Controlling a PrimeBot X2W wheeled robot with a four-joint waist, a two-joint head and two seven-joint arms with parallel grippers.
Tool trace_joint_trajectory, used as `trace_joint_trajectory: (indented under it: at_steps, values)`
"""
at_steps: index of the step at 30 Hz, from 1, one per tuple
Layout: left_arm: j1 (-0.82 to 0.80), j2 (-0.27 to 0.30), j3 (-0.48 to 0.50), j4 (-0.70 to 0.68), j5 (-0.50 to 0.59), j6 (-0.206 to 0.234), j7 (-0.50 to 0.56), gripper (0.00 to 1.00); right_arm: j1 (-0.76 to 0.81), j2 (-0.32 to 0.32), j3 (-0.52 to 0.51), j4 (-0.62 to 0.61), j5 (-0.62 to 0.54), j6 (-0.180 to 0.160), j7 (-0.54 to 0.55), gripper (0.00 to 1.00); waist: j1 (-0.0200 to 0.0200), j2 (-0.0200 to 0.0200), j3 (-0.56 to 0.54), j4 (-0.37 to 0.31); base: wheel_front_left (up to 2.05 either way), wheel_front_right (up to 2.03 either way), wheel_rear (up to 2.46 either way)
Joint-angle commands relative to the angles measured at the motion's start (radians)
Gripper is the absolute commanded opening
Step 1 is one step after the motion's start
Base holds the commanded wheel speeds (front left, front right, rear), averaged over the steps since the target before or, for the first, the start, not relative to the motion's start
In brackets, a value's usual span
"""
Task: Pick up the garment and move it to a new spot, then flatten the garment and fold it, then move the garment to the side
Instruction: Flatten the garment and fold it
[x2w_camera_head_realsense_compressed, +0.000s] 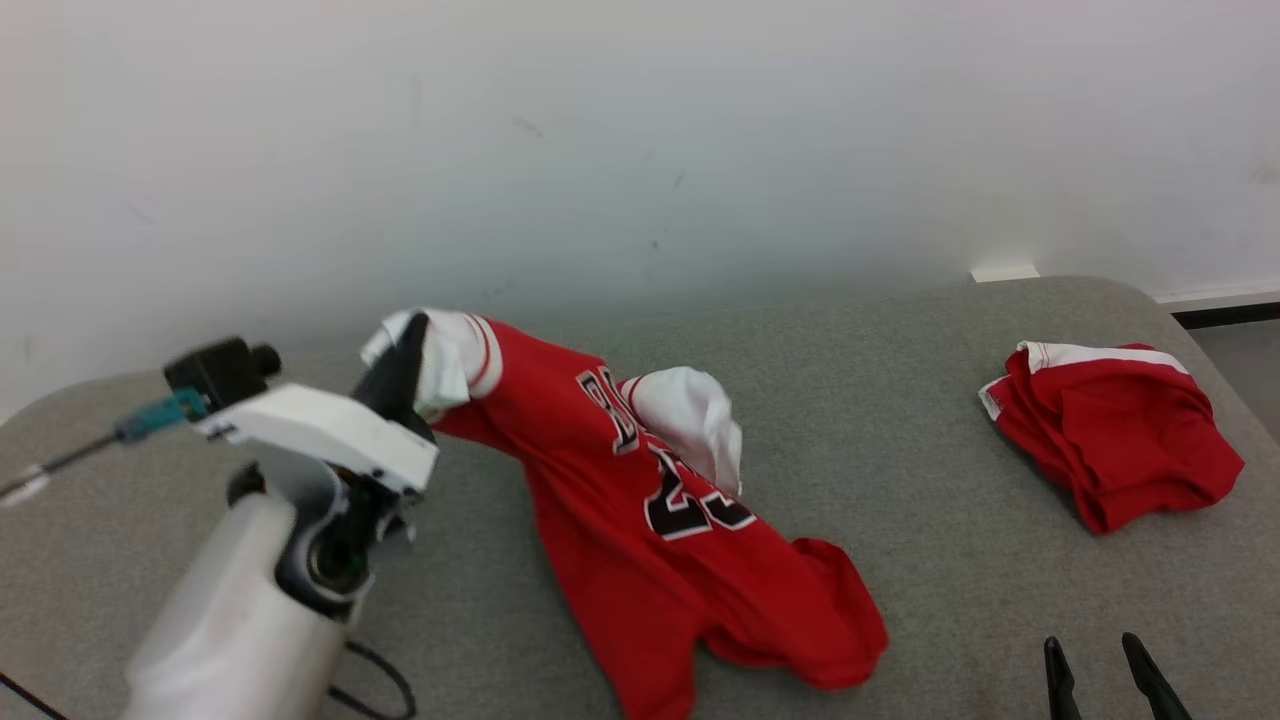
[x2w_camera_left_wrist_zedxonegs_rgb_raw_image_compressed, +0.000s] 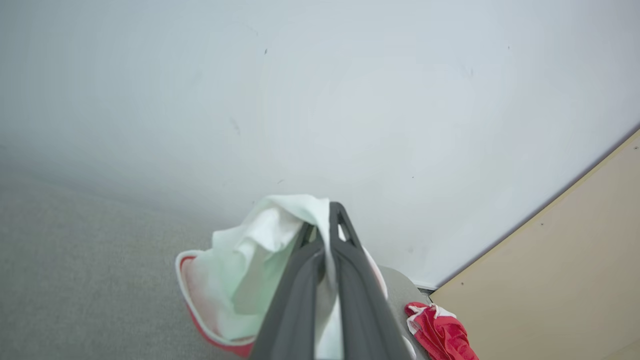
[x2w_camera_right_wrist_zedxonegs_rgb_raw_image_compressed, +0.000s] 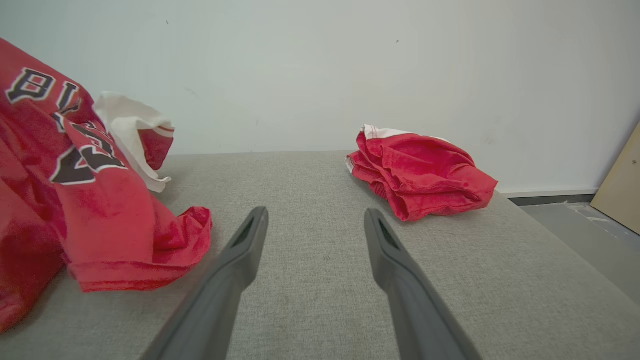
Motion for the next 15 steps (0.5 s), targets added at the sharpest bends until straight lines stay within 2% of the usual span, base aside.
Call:
trace_joint_trajectory:
  at_steps: [1, 8, 15]
  values:
    - [-0.048, 0.032, 0.009, -0.018, 0.024, 0.01, 0.014, 0.0, -0.007, -0.002, 0.002, 0.0, 0.003, -0.003, -0.003, 1.0, -0.0001, 0.0, -0.001, -0.002, 0.0, 0.0, 0.0]
    - [-0.267, 0.181, 0.037, -0.037, 0.084, 0.041, 0.099, 0.0, -0.02, -0.002, 0.018, 0.008, 0.004, -0.003, -0.003, 1.0, -0.0001, 0.0, -0.002, -0.03, 0.0, 0.0, 0.0]
    - [-0.415, 0.243, 0.033, -0.021, 0.118, 0.028, 0.139, 0.0, -0.013, -0.002, 0.022, 0.009, 0.004, -0.003, -0.003, 1.0, -0.0001, 0.0, -0.003, -0.043, 0.0, 0.0, 0.0]
